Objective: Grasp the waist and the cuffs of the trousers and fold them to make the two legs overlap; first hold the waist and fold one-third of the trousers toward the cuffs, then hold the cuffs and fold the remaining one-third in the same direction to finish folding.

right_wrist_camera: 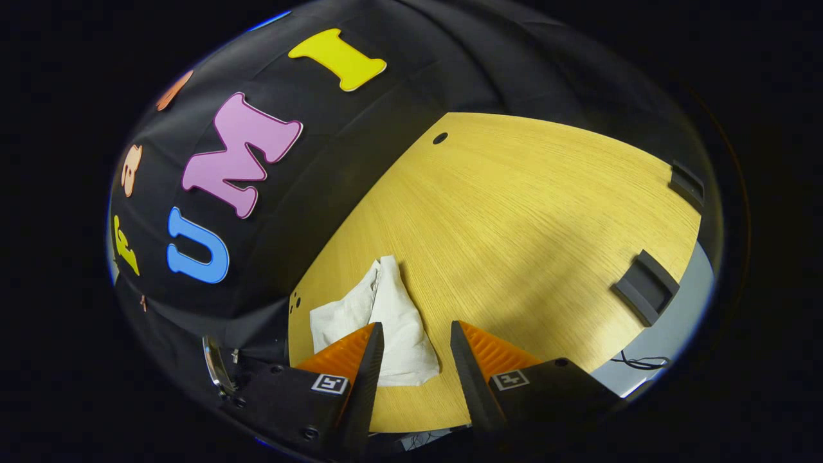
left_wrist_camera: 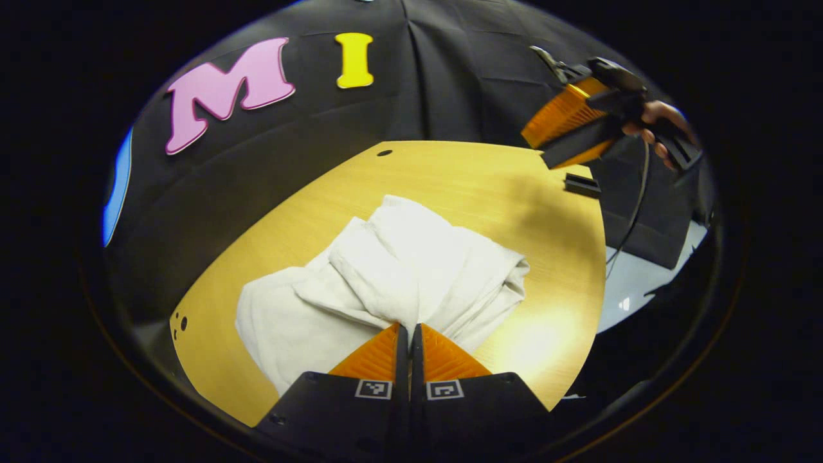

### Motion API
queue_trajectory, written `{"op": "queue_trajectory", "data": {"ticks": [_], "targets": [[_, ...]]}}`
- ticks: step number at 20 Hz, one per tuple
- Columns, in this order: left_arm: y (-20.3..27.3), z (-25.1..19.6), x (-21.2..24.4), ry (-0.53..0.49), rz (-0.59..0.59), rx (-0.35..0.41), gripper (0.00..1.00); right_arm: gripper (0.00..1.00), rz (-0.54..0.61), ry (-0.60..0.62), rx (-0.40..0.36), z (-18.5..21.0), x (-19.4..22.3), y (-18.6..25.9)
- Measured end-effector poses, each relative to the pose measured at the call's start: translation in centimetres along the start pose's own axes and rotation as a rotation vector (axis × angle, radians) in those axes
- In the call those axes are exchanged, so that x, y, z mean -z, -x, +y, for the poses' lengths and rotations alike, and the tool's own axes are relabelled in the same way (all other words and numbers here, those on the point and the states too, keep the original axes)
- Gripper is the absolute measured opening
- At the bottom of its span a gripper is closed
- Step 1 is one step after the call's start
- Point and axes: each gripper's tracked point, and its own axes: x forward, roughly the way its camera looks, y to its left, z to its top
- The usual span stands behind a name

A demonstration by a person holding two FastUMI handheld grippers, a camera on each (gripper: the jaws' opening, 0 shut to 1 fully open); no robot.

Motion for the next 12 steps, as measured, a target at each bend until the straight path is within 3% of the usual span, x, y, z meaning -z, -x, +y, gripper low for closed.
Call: {"op": "queue_trajectory", "data": {"ticks": [3, 6, 10, 12], "targets": [[0.0, -0.7, 0.1, 0.020, -0.001, 0.073, 0.11, 0.66, 0.022, -0.007, -0.005, 0.5, 0.2, -0.6], [1.4, -2.3, -0.6, 0.094, -0.039, 0.108, 0.61, 0.67, 0.033, -0.011, -0.010, 0.9, 0.3, -1.3], [3.7, -1.4, -1.8, 0.274, -0.091, 0.063, 0.82, 0.76, 0.035, -0.008, -0.037, 2.4, 0.2, -1.7], [4.8, -0.3, -2.1, 0.394, -0.113, 0.034, 0.85, 0.77, 0.036, -0.005, -0.056, 3.5, 0.3, -1.9]]}}
